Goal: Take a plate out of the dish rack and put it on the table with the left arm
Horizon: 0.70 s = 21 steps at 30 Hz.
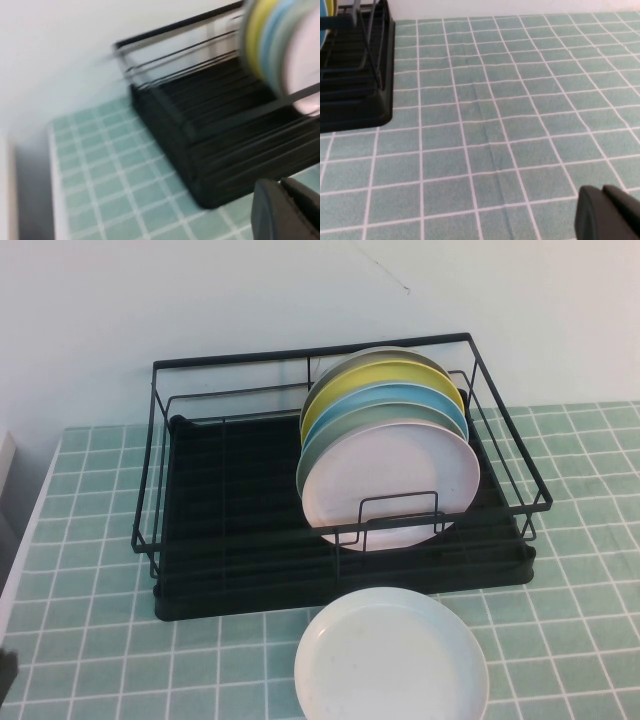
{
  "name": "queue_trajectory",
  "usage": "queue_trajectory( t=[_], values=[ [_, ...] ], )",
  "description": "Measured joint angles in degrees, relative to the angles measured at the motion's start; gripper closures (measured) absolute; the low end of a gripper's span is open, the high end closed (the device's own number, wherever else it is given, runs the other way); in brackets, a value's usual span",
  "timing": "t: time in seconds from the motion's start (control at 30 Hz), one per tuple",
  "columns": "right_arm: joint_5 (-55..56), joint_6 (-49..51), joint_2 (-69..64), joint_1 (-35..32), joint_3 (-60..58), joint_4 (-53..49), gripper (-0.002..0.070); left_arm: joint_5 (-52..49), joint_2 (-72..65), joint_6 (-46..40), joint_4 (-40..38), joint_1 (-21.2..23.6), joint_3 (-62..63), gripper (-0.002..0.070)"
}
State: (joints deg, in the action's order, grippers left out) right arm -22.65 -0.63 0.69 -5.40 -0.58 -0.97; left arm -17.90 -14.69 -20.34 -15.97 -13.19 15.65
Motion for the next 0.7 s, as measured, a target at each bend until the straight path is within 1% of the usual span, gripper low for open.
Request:
queue_trajectory(
  t=[0.13, 0.23, 0.33, 0.5, 0.7],
  values=[
    [0.0, 0.0, 0.0, 0.0, 0.0, 0.0, 0.0678, 1.4, 8.2, 7.6, 4.2, 3.9, -9.1, 0.0677],
    [0.0, 0.0, 0.0, 0.0, 0.0, 0.0, 0.0678, 1.4, 12.5, 10.8, 6.2, 6.3, -14.0, 0.0677],
    [0.0, 0.0, 0.0, 0.0, 0.0, 0.0, 0.0678, 1.1, 15.0, 11.8, 7.0, 8.3, -16.7, 0.0677],
    [0.0, 0.0, 0.0, 0.0, 0.0, 0.0, 0.0678, 0.0, 15.2, 12.2, 7.1, 11.0, -16.8, 0.0677],
    [0.0, 0.0, 0.0, 0.0, 0.0, 0.0, 0.0678, -0.3, 15.4, 12.5, 7.2, 11.7, -16.7, 0.0677]
  ],
)
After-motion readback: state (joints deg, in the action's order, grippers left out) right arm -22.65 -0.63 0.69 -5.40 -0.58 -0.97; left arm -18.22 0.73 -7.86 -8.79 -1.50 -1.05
